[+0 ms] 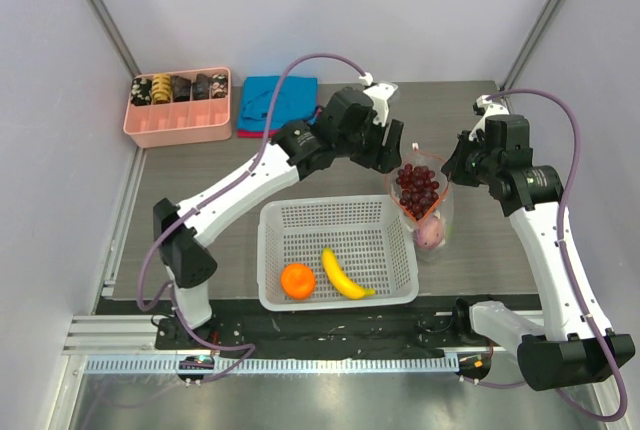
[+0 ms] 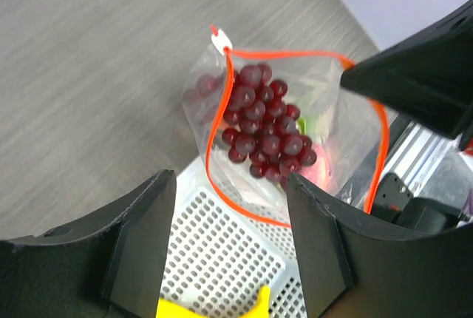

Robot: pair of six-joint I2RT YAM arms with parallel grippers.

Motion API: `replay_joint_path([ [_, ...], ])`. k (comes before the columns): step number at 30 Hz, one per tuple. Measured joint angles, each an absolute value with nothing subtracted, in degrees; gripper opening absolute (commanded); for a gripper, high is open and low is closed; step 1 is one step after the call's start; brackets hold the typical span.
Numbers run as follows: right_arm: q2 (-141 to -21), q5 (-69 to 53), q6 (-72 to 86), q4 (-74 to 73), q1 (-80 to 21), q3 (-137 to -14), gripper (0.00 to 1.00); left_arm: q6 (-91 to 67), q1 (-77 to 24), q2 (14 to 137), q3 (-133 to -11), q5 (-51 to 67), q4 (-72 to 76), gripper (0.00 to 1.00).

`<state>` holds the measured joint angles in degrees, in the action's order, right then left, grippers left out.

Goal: Place the food in the zip-top bag and seal the zipper
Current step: Place the fake fruit in the zipper food storage bag, then adjust the zipper food storage bag at the center of the board.

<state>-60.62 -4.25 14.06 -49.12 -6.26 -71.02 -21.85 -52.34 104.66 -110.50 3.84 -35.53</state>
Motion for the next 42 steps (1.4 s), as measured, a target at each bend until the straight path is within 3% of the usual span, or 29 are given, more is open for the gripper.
replay_joint_path([
  [5,-60.6,-4.23,14.04,-49.12,-6.26,-71.02,0.01,-22.39,-52.8,107.33,-110.45,4.21,-38.81,0.59],
  [7,-60.58,-4.23,14.04,-49.15,-6.26,-71.02,0.01,-22.63,-52.97,108.71,-110.28,4.67,-39.66,0.49],
  [11,-60.34,-4.21,14.04,-49.39,-6.26,-71.02,0.01,-23.83,-53.15,110.76,-110.26,7.31,-41.19,0.17],
  [12,-60.2,-4.21,14.04,-49.5,-6.26,-71.02,0.01,-24.03,-53.15,111.26,-110.45,8.12,-41.56,0.01],
  [20,-59.57,-1.39,13.34,-56.01,-6.26,-75.72,0.01,-21.96,-54.15,115.24,-121.89,16.19,-43.35,0.0],
  [25,-58.13,1.58,12.32,-59.05,-6.26,-82.54,0.01,-21.63,-55.53,109.95,-119.28,18.15,-38.15,0.0],
  [33,-57.08,4.49,11.07,-61.32,-6.26,-80.9,0.01,-22.87,-54.78,109.73,-117.58,19.88,-36.73,0.0],
  [34,-57.6,4.84,10.96,-61.28,-6.26,-80.2,0.01,-23.27,-54.48,110.32,-117.6,20.12,-36.71,0.04],
  [36,-58.89,5.15,10.7,-60.62,-6.26,-78.35,0.01,-23.77,-53.47,111.96,-117.67,20.75,-36.95,0.23],
  [37,-59.46,5.21,10.59,-60.58,-6.26,-77.54,0.01,-23.81,-52.88,112.81,-117.67,21.15,-37.19,0.43],
  [39,-60.29,5.17,10.37,-60.71,-6.26,-76.62,0.01,-23.35,-51.31,113.91,-117.14,21.91,-37.54,0.55],
  [40,-60.58,5.17,10.2,-60.62,-6.26,-76.31,0.01,-22.92,-50.57,113.93,-116.49,22.63,-37.56,0.69],
  [42,-60.64,5.17,9.82,-60.29,-6.26,-76.18,0.01,-21.41,-48.56,112.53,-113.45,24.1,-36.47,0.82],
])
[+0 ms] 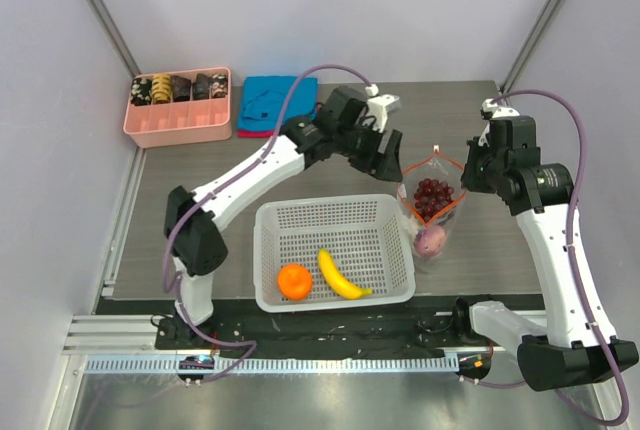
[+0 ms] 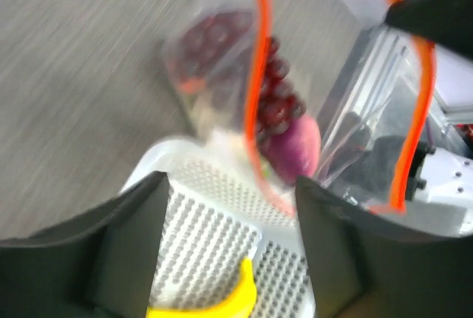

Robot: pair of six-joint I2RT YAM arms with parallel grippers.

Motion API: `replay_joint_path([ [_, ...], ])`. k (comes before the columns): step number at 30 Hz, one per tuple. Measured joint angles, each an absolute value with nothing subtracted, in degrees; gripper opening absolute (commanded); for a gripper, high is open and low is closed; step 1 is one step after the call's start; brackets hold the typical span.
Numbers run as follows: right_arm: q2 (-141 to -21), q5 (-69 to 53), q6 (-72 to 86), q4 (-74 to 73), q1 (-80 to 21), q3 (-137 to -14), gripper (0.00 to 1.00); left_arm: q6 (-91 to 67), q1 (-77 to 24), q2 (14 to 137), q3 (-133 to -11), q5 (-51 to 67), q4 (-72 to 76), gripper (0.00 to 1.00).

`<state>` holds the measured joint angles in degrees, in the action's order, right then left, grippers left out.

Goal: Place the food in the zip-top bag and seal the zipper
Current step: Adjust the zipper food storage bag at the center of the board, then pick up the fake fruit from the bin.

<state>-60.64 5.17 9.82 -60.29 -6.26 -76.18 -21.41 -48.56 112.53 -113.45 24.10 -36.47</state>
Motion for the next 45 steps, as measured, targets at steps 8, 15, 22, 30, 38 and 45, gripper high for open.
replay_joint_path([
  [8,-60.03,3.81,9.13,-59.75,-6.26,-76.16,0.01,-0.45,-39.66,85.32,-85.14,34.15,-34.79,0.91],
  [15,-59.92,0.64,9.13,-58.83,-6.26,-75.85,0.01,29.67,-47.62,77.47,-74.26,36.67,-43.29,0.82],
  [22,-62.15,-1.48,8.91,-57.43,-6.26,-75.88,0.01,47.35,-56.99,85.36,-65.87,31.94,-48.1,0.81],
  [30,-62.24,-1.91,8.86,-57.28,-6.26,-75.88,0.01,56.51,-62.22,93.1,-65.65,26.61,-46.09,0.67],
  [38,-61.71,-1.89,8.62,-57.32,-6.26,-75.88,0.01,58.72,-63.11,96.97,-65.65,22.85,-44.47,0.22],
  [45,-61.36,-1.89,8.62,-57.43,-6.26,-75.88,0.01,54.46,-62.5,88.84,-68.77,22.81,-47.4,0.0],
])
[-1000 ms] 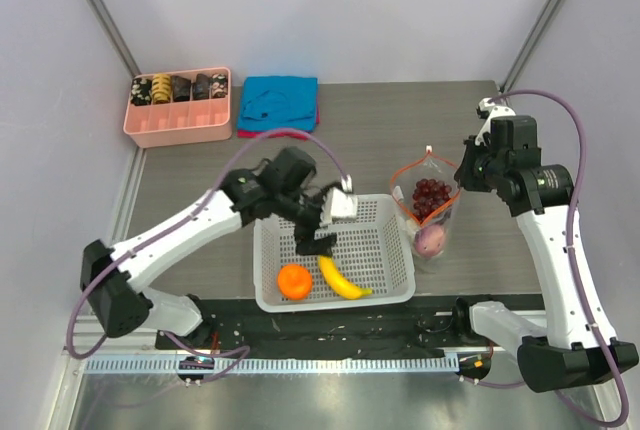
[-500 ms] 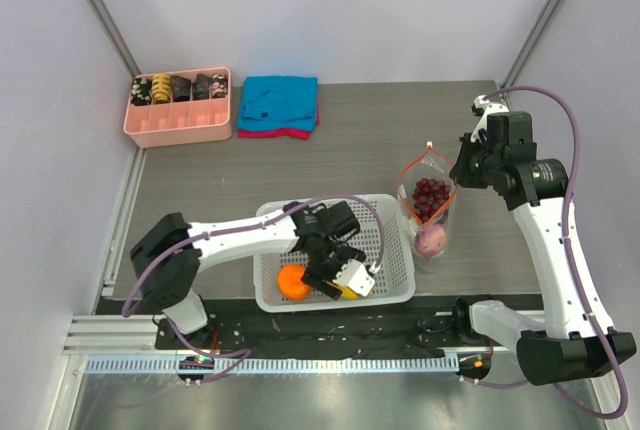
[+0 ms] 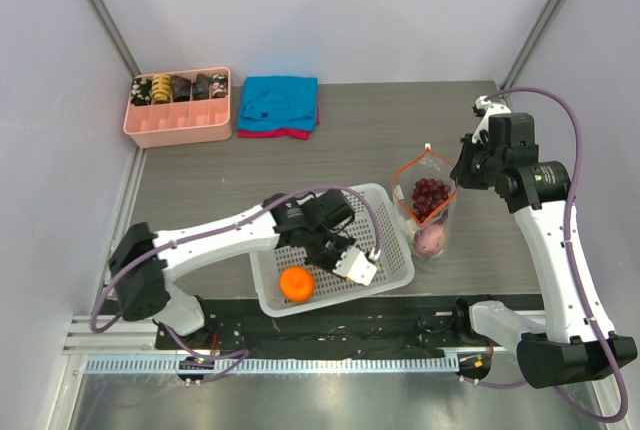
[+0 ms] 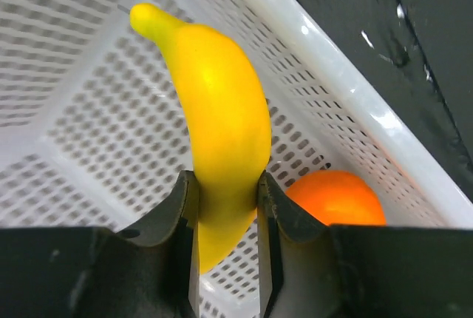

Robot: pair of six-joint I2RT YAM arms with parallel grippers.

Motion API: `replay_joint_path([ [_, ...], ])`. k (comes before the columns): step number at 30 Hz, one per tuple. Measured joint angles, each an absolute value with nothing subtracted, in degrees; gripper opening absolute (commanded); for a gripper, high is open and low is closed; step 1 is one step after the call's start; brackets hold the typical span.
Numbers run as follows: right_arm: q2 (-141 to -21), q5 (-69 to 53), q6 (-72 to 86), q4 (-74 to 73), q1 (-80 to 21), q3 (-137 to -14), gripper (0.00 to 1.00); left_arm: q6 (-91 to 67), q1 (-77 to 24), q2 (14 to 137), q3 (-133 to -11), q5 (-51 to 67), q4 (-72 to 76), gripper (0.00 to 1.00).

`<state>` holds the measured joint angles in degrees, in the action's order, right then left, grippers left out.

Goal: Place the food in the zip-top bag and seal the zipper
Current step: Pick up the fake fruit from the bin, then place the fake fruit in the zipper food storage bag.

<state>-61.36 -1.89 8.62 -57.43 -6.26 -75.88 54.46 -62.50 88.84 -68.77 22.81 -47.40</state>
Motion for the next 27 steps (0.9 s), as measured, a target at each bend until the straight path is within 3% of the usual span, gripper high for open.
replay_joint_path([
  [8,-61.36,-1.87,8.82,-57.43,-6.26,-75.88,0.01,46.02,-59.31,78.56,-77.08,29.02,-47.7,0.0],
  [14,-61.28,-1.89,9.37,-57.45,-6.26,-75.88,0.01,17.74,-49.3,83.53,-86.35,36.01,-36.18,0.0],
  [20,-60.8,-2.04,9.91,-57.45,-6.26,-75.88,0.01,-15.09,-48.16,91.44,-96.2,21.58,-20.71,0.02],
  [27,-60.73,-2.07,10.79,-57.45,-6.26,-75.88,0.01,-36.07,-54.28,94.43,-95.31,5.91,-10.81,0.06],
])
